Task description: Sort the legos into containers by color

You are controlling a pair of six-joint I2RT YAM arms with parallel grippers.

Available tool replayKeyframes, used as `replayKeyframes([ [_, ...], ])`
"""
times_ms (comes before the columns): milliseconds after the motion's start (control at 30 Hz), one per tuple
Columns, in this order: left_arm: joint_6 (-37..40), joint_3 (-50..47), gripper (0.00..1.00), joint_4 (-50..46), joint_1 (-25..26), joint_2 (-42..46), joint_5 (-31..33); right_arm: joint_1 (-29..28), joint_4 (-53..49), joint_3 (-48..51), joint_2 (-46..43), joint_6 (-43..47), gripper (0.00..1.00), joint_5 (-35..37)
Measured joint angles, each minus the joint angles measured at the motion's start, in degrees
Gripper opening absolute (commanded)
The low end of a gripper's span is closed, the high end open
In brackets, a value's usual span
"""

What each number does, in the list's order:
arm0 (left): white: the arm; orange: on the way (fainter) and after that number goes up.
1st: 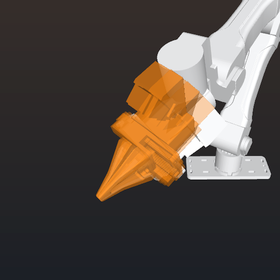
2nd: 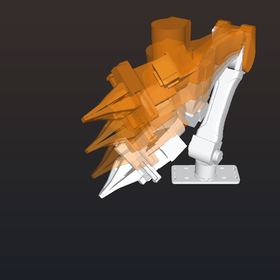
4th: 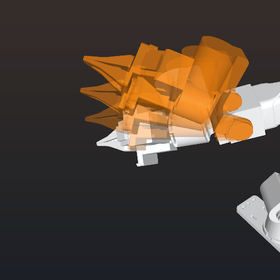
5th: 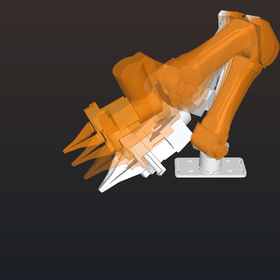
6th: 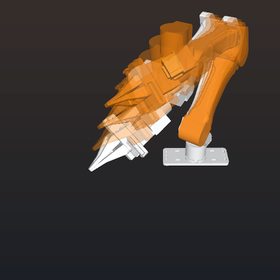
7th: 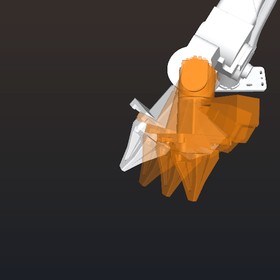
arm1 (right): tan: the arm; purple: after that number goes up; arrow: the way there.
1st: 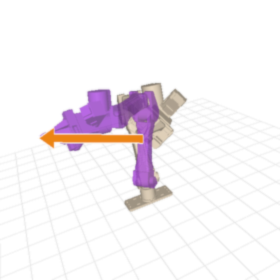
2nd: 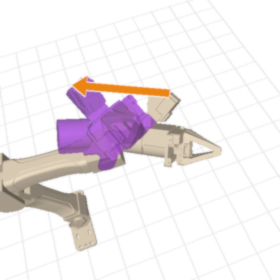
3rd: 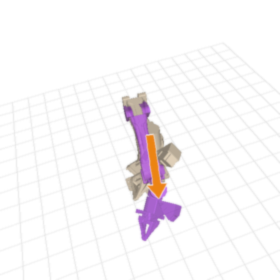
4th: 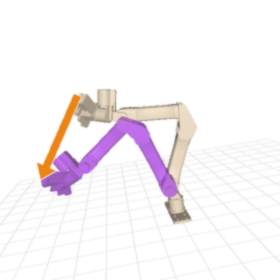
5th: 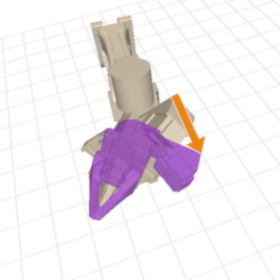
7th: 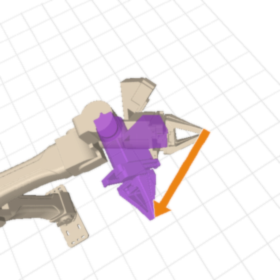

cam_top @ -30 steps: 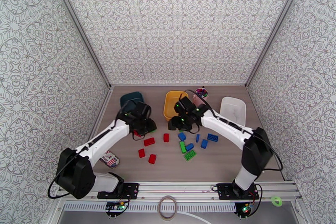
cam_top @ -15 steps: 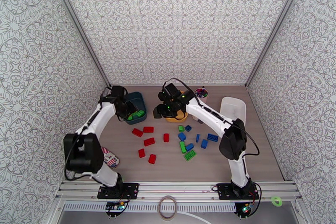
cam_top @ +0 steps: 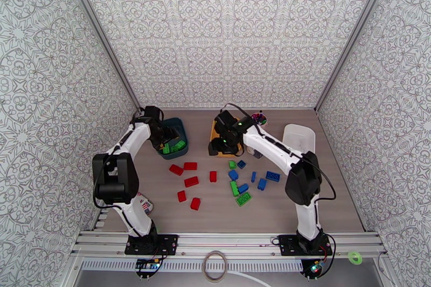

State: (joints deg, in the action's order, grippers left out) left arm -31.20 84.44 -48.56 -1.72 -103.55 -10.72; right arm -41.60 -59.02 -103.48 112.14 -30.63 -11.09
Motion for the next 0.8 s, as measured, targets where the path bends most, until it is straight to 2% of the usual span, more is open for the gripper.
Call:
replayKeyframes([
  [200, 0.2, -3.2, 0.85, -0.3, 5.6, 7.4, 0.9, 0.1, 2.1, 14.7, -10.6, -2.0, 0.73, 2.4],
  [433, -3.4, -12.7, 0.85, -0.1, 22.4, 16.5, 3.1, 0.1, 5.5, 32.3, -21.6, -6.8, 0.72, 3.6],
  [633, -11.0, -16.1, 0.82, 0.0, 37.2, 16.8, 4.5, 0.1, 6.0, 42.4, -29.4, -11.1, 0.67, 5.1],
  [800, -16.1, -14.3, 0.76, 1.0, 45.6, 11.8, 4.4, 0.2, 4.5, 45.6, -33.6, -13.7, 0.63, 7.3],
])
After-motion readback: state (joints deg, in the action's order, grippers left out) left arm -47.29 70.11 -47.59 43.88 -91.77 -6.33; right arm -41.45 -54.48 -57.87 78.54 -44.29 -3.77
